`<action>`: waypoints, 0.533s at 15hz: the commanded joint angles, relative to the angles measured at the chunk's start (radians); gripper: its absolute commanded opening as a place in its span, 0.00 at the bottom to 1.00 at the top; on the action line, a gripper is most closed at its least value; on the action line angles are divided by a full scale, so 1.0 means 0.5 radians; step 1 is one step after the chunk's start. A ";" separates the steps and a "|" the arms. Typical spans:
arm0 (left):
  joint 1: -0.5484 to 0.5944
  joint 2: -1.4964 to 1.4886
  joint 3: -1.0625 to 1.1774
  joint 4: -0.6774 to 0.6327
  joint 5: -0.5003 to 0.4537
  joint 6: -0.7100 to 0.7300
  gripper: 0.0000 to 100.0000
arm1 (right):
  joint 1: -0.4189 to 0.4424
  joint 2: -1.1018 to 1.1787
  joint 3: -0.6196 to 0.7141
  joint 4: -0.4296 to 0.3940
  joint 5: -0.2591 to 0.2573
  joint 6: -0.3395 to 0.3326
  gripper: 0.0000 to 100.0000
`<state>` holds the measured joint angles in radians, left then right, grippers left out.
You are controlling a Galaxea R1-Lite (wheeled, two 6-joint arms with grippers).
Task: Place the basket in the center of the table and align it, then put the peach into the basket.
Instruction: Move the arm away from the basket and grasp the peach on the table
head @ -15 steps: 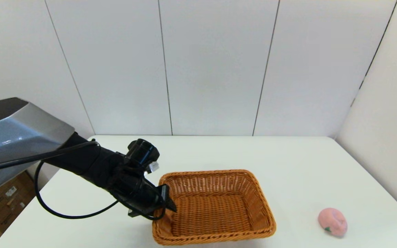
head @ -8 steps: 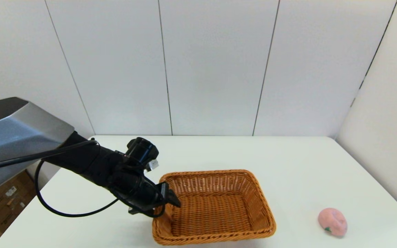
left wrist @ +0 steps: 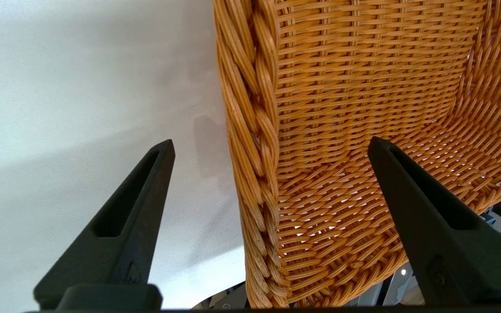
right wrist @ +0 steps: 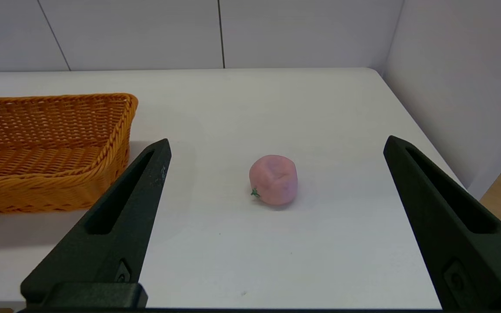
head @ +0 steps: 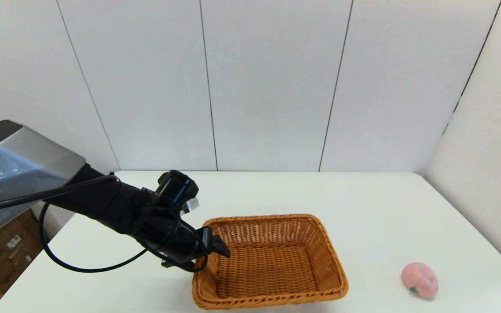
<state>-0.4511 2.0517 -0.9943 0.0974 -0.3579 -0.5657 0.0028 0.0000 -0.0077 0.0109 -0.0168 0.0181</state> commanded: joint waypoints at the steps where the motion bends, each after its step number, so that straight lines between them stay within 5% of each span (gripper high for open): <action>1: 0.006 -0.072 0.000 -0.008 0.016 -0.007 1.00 | 0.001 0.000 0.000 0.000 0.000 0.001 1.00; 8: 0.163 -1.057 -0.003 -0.029 0.093 0.153 1.00 | 0.001 0.000 0.000 0.003 0.000 0.001 1.00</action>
<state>-0.3896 1.8011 -1.0011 0.0798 -0.3338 -0.5291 0.0028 0.0000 -0.0077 0.0119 -0.0172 0.0181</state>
